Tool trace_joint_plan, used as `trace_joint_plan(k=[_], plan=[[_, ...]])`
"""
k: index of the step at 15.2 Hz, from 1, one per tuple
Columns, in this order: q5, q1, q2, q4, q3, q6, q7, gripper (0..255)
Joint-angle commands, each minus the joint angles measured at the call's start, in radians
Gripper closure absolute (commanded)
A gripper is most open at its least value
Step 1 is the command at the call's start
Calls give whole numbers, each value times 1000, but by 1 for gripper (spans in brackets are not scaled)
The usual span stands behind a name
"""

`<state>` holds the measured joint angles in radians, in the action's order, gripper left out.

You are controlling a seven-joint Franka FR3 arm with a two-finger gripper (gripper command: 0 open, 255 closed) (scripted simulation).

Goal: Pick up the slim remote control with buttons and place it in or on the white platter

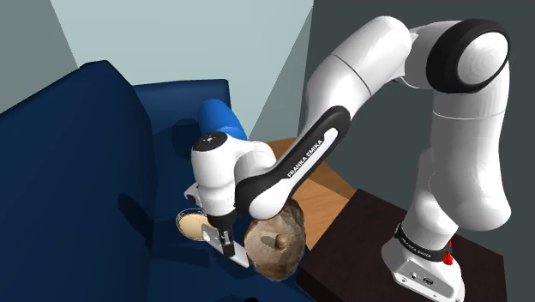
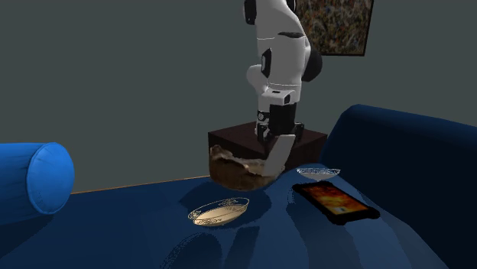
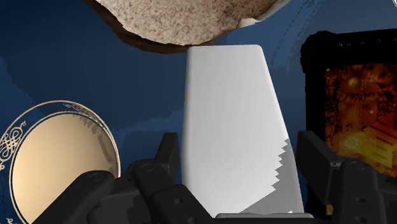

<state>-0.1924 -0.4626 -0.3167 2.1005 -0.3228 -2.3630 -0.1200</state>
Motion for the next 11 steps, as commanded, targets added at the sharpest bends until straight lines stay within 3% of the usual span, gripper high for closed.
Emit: trace_joint_plan(k=[1,11], plan=[[7,-17,33,53,-15,-18,33,255],[76,-120,205,286,-120,-82,205,255]])
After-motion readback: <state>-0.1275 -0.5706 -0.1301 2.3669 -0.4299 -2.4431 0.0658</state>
